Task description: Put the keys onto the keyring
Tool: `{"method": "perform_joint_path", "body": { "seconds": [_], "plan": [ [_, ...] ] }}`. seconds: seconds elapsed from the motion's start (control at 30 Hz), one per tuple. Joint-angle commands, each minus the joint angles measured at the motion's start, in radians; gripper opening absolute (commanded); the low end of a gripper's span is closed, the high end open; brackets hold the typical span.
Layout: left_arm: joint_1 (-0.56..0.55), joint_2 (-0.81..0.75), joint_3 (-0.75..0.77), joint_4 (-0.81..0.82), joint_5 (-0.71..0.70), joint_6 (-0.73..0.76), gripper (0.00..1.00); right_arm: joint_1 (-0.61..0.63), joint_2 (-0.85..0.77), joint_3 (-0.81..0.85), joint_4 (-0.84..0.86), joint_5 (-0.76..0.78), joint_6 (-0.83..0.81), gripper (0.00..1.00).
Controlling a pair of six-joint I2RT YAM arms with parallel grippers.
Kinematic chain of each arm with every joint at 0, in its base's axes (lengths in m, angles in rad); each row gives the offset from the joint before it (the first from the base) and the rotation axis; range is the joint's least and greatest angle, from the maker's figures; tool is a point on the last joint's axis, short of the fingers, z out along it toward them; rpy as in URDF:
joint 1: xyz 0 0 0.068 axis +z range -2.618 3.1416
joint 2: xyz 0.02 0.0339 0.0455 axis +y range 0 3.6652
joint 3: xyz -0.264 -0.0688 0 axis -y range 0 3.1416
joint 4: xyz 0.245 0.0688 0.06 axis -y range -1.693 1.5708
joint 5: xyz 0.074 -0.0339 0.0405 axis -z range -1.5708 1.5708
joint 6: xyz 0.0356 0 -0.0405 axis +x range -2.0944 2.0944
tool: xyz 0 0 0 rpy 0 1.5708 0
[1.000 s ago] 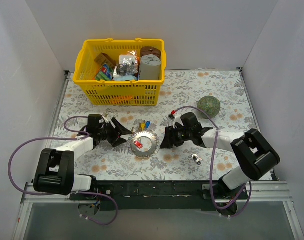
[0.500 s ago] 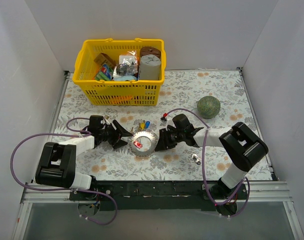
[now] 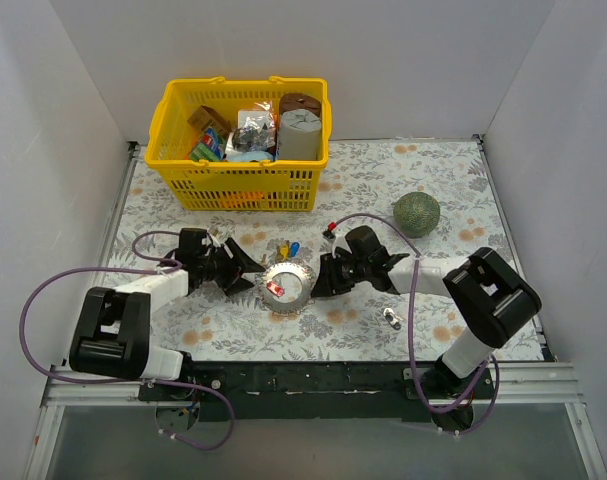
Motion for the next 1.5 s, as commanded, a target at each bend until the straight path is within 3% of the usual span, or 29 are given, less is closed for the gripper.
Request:
{"method": "perform_joint_path", "body": {
  "seconds": [0.0, 0.13, 0.27, 0.67, 0.9, 1.27, 1.47],
  "plan": [
    [-0.005, -0.089, 0.081, -0.112, -0.087, 0.082, 0.60, 0.007, -0.096, 0.061, -0.033, 0.094, -0.044, 0.36],
    [-0.010, -0.137, 0.142, -0.220, -0.202, 0.141, 0.59, 0.010, -0.127, 0.122, -0.135, 0.174, -0.137, 0.37],
    [-0.022, -0.122, 0.205, -0.307, -0.268, 0.185, 0.59, 0.015, -0.052, 0.257, -0.238, 0.217, -0.211, 0.38],
    [-0.126, 0.002, 0.240, -0.356, -0.294, 0.171, 0.56, 0.023, 0.209, 0.506, -0.430, 0.341, -0.237, 0.37],
    [-0.201, 0.099, 0.259, -0.298, -0.268, 0.138, 0.56, 0.027, 0.187, 0.429, -0.436, 0.300, -0.228, 0.37],
    [-0.275, 0.236, 0.406, -0.293, -0.257, 0.171, 0.56, 0.035, -0.001, 0.219, -0.395, 0.155, -0.145, 0.36],
    [-0.283, 0.253, 0.483, -0.350, -0.306, 0.216, 0.56, 0.037, -0.087, 0.222, -0.439, 0.219, -0.142, 0.37]
  ]
}}
